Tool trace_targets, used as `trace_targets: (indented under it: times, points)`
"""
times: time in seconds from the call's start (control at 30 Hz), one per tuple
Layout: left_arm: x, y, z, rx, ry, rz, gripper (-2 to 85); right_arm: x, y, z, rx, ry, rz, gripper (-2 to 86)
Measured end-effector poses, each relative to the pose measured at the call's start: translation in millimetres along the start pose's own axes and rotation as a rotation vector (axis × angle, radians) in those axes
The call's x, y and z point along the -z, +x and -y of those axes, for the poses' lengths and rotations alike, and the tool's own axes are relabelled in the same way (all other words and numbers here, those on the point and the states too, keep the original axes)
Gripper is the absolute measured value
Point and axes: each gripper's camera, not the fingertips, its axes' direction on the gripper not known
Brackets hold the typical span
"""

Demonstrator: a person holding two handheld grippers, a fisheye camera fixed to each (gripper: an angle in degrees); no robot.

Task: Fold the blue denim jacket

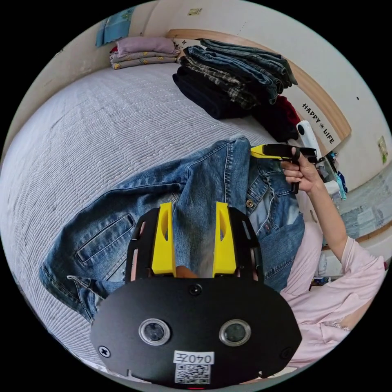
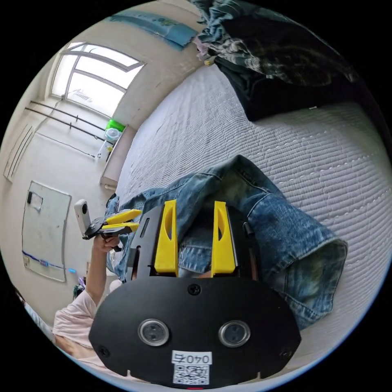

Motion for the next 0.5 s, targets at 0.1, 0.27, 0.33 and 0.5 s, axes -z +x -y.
trace_targets:
  times: [0.1,0.27,0.33,0.5]
  points:
    - [-17.4,7.1,19.2,-0.003,-0.042,0.009,4.0,2.5,2.1,31.8,-0.046,-0.003,0.083,10.1]
    - [-23.2,42.7,33.0,-0.198,-0.029,0.122,-0.6,27.9,-0.8,80.0,-0.085,0.117,0.306,-0.7]
    - [-10.1,42.5,43.9,-0.194,0.032,0.142,-0.8,42.9,-5.9,105.6,-0.081,0.153,0.312,-0.8]
    - [-14.5,29.9,85.2,-0.127,-0.009,0.104,0.4,50.6,-21.1,175.6,-0.073,0.1,0.16,-0.8]
